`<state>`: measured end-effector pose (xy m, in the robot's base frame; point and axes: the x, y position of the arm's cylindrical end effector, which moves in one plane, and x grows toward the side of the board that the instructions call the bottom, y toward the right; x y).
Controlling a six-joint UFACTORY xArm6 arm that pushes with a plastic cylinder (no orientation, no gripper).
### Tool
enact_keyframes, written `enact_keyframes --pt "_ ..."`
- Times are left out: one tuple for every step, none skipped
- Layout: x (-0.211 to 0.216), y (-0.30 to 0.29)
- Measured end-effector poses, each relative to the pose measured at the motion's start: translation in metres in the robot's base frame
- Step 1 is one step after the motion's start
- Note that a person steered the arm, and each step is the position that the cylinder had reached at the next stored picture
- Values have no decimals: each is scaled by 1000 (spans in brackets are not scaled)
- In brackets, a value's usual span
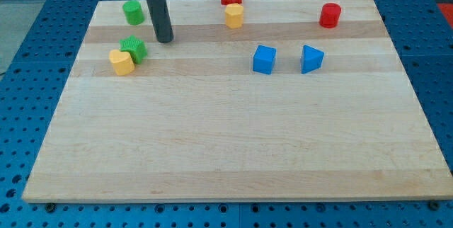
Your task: Move the blue cube to the center
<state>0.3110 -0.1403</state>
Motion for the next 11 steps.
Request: enact_keyframes --pt "14 69" --pt "34 166" --pt "38 244" --pt "78 235" --pt "104 215" --pt "107 201" --pt "107 193" --pt "104 179" --pt "105 155" --pt "105 142" --pt "89 183"
